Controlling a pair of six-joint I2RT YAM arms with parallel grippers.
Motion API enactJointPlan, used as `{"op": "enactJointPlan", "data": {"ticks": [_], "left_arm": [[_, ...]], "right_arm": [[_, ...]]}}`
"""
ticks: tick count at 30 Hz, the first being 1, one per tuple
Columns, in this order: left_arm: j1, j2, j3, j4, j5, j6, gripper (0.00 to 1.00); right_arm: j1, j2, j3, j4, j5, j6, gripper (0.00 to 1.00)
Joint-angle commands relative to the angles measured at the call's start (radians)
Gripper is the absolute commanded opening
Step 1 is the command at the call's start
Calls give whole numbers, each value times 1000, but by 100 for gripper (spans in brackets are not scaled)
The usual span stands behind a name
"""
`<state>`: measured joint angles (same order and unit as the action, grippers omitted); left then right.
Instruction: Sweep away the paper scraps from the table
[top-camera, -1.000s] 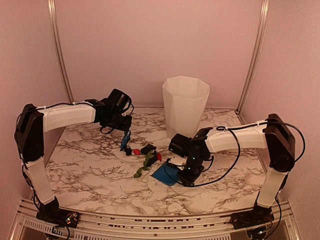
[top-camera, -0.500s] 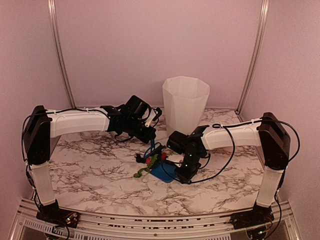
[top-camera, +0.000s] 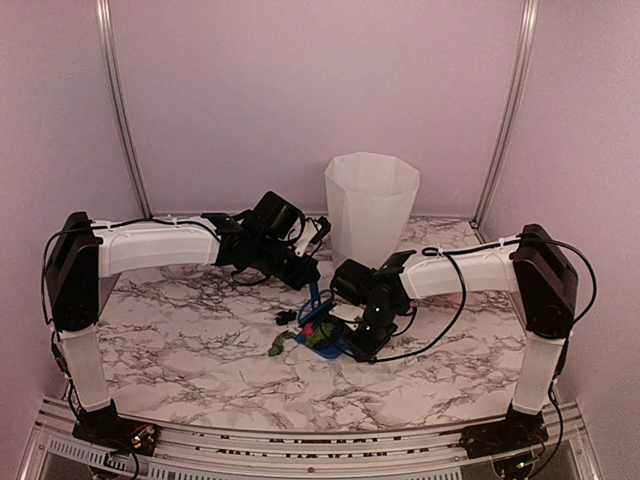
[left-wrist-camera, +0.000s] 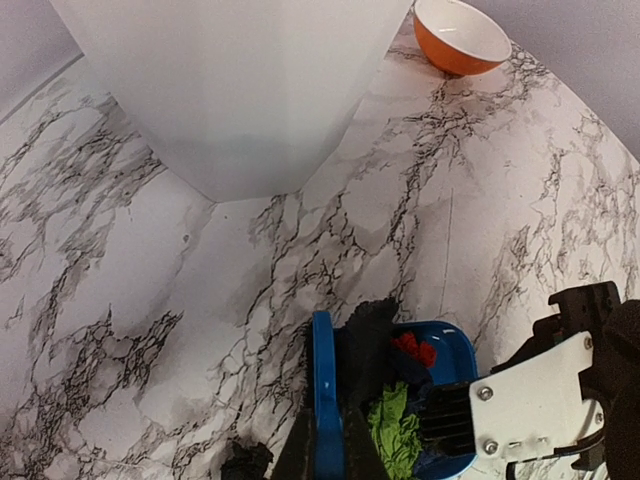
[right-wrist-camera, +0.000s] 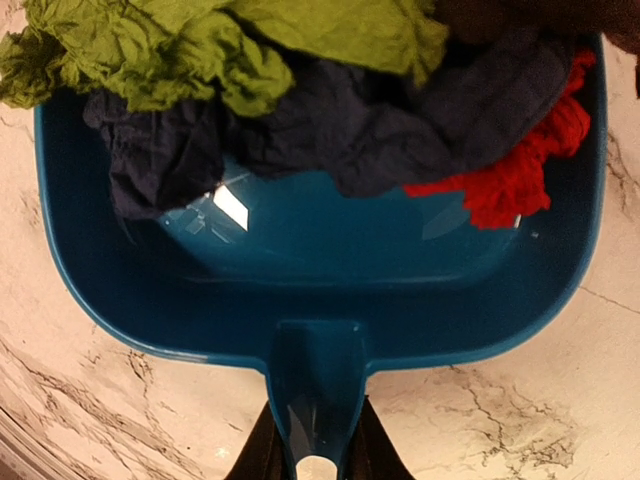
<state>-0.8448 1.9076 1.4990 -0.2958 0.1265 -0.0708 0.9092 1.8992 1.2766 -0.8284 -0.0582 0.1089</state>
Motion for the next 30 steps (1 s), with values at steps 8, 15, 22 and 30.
{"op": "enactJointPlan", "data": {"ticks": [8, 15, 22, 30], "left_arm": [[5, -135, -26, -52, -124, -95, 0], [24, -204, -7, -73, -197, -149, 0], [44, -280, -2, -92, -265, -208, 0], [99, -395, -46, -110, -392, -297, 0]], "right_arm": [[-8, -116, -37, 78, 108, 75, 0], [-2, -166, -28, 68, 135, 86, 0], [18, -192, 23, 30, 163, 87, 0], [44, -210, 138, -58, 196, 76, 0]]}}
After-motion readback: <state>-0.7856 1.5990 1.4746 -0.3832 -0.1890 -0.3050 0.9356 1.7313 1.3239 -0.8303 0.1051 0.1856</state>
